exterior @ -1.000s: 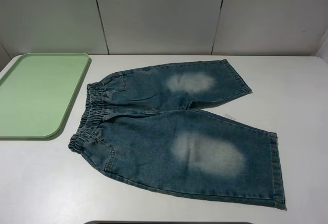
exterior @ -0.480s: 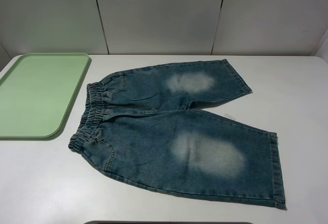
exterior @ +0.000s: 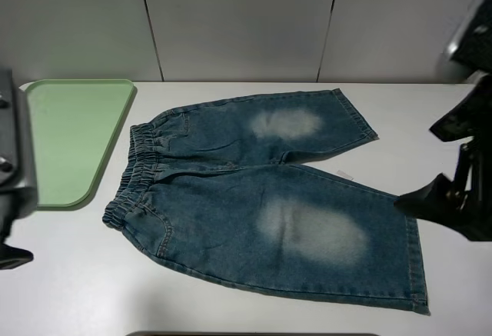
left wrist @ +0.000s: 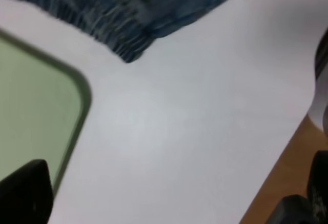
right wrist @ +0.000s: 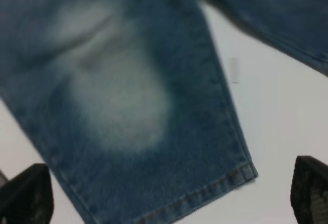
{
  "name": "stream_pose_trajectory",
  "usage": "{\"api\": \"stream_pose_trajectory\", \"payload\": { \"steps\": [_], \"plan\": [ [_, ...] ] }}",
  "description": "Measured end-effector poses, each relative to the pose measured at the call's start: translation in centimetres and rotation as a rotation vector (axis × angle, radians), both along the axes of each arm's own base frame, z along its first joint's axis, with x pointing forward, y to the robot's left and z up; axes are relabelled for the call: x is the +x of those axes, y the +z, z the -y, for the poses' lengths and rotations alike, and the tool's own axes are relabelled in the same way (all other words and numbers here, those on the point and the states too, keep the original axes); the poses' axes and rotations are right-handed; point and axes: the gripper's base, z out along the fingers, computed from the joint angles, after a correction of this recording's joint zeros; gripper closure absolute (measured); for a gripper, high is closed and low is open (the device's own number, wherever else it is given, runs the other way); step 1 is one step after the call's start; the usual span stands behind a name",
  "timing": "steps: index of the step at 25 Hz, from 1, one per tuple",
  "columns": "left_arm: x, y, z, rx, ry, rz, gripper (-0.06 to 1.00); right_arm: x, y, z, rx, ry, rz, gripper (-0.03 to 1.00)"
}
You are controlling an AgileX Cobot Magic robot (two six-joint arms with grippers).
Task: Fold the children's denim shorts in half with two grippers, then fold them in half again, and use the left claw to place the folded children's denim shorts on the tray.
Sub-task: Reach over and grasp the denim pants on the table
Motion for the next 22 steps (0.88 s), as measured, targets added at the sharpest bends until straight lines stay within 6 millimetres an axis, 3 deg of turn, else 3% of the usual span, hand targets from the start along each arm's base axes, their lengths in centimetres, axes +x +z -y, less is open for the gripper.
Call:
{"api": "stream_pose_trajectory", "payload": {
  "steps": [5, 9, 18, 22],
  "plan": [
    [0.8, -2.4, 1.3, 0.073, -0.054, -0.064, -0.05, -0.3, -2.2, -3.8, -0.118, 0.211, -0.042, 0.27],
    [1.4, -4.1, 1.9, 0.149, -0.104, -0.126, -0.05, -0.5, -4.7, -5.7, -0.206, 0.305, -0.083, 0.27],
    [2.5, -6.0, 3.2, 0.204, -0.197, -0.169, -0.04, -0.5, -10.7, -5.5, -0.38, 0.413, -0.187, 0.27],
    [3.1, -6.1, 3.0, 0.189, -0.186, -0.157, -0.04, -0.3, -11.9, -5.1, -0.399, 0.439, -0.179, 0.27]
  ]
}}
